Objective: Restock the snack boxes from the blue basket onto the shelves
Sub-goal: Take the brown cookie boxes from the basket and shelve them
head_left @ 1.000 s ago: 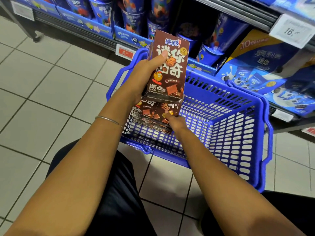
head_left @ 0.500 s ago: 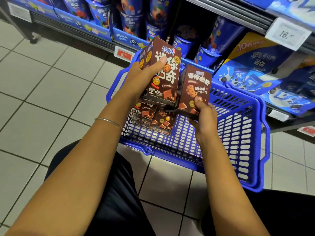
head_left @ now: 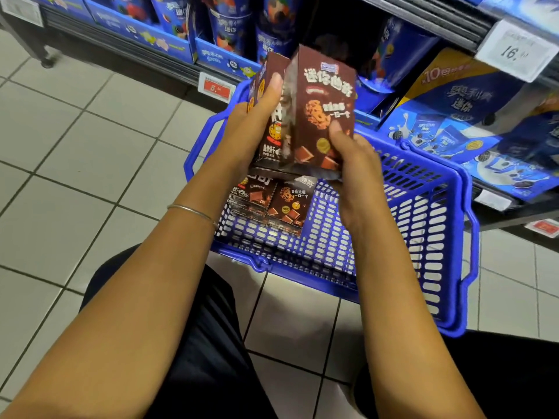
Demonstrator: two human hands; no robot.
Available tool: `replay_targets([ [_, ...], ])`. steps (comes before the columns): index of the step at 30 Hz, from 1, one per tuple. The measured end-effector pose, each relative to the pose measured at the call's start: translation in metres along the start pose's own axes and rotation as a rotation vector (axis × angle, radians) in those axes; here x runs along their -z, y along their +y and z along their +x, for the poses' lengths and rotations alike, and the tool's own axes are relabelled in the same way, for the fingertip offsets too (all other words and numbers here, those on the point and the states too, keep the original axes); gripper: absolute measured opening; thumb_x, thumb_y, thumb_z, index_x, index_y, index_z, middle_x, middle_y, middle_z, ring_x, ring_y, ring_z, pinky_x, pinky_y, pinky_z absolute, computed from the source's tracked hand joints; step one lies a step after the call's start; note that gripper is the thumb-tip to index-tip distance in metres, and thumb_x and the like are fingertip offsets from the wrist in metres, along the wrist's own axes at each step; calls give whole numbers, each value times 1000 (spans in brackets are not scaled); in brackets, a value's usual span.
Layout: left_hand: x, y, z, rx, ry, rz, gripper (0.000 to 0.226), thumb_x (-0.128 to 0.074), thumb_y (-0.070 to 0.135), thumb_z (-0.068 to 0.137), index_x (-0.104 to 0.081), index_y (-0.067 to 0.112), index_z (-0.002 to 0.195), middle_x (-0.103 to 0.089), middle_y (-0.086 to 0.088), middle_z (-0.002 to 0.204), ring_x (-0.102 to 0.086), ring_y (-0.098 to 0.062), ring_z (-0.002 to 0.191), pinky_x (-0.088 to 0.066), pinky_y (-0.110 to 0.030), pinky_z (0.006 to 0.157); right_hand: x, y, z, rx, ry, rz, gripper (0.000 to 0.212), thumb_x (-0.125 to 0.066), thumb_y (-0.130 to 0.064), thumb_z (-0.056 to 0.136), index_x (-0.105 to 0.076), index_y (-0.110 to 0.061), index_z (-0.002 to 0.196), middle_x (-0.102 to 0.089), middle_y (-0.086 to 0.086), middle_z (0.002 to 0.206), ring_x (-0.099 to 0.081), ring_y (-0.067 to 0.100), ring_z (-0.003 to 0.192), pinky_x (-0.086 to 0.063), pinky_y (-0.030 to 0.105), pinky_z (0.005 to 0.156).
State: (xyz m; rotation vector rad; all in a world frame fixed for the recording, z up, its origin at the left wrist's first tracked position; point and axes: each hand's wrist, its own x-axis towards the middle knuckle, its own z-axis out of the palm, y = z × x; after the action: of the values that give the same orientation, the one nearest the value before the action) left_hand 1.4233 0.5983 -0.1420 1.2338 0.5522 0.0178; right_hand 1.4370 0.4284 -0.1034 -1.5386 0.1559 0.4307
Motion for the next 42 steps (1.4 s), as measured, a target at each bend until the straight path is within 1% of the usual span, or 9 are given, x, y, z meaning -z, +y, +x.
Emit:
replay_targets([
  [6, 0, 3, -5, -53, -52, 4, 72, -34, 82, 95, -69, 31, 130, -81, 0, 117, -78, -19, 109, -63, -40, 94, -31, 1, -7, -45, -2, -17, 41, -68, -44, 94, -55, -18, 122, -73, 2, 120, -71, 19, 107, -55, 44, 95],
  [11, 5, 10, -17, -70, -69, -169, 63, -26, 69, 106, -67, 26, 127, -81, 1, 115, -78, -20, 110, -64, -35, 84, -26, -14, -7, -45, -120, 20, 61, -43, -70, 95, -62, -21, 128, -75, -1, 115, -72, 14, 104, -56, 34, 83],
  [14, 12, 13, -22, -53, -35, -294, 59, -22, 58, 113, -68, 22, 119, -83, 0, 107, -80, -19, 101, -64, -32, 76, -16, 2, 4, -109, 67, 59, 66, -41, -68, 98, -62, -15, 129, -71, 8, 110, -67, 22, 96, -54, 44, 84],
  [16, 15, 15, -27, -35, -24, -361, 59, -22, 55, 114, -68, 19, 117, -83, -1, 102, -81, -20, 95, -65, -33, 73, -19, 29, 18, -139, 146, -127, 52, -49, -50, 103, -62, -2, 117, -68, 20, 110, -66, 31, 99, -51, 57, 95],
  [19, 14, 17, -33, -31, -14, -374, 57, -20, 51, 115, -67, 18, 115, -84, 0, 95, -82, -18, 88, -65, -32, 68, -35, 77, 34, -317, 25, -346, 29, -61, -38, 99, -55, -12, 111, -65, 13, 122, -62, 26, 102, -50, 49, 101],
  [25, 16, 19, -41, -47, 19, -282, 51, -19, 45, 117, -62, 18, 115, -83, 3, 90, -81, -14, 85, -64, -27, 68, -71, 140, 52, -312, -90, -908, 82, -64, -60, 88, -43, -7, 147, -45, 18, 148, -48, 38, 134, -46, 45, 109],
  [34, 18, 20, -42, -41, 86, -193, 50, -21, 45, 117, -64, 20, 109, -82, 7, 83, -81, -10, 79, -62, -24, 63, -71, 136, 56, -246, 127, -457, 48, -63, -16, 95, -36, -9, 134, -59, 16, 127, -62, 28, 105, -46, 27, 70],
  [38, 18, 18, -39, -55, 45, -266, 50, -19, 42, 118, -62, 18, 108, -82, 6, 82, -80, -10, 77, -62, -24, 62, -47, 109, 39, -152, 261, -113, 25, -57, -20, 96, -53, -14, 120, -67, 2, 91, -63, 15, 79, -47, 28, 63],
  [42, 21, 15, -33, -77, 8, -327, 53, -20, 46, 117, -64, 18, 112, -83, 3, 90, -81, -14, 83, -64, -27, 66, -14, 74, 16, 13, 414, 76, 15, -56, -17, 97, -55, -15, 112, -64, -4, 85, -59, 4, 67, -45, 19, 56],
])
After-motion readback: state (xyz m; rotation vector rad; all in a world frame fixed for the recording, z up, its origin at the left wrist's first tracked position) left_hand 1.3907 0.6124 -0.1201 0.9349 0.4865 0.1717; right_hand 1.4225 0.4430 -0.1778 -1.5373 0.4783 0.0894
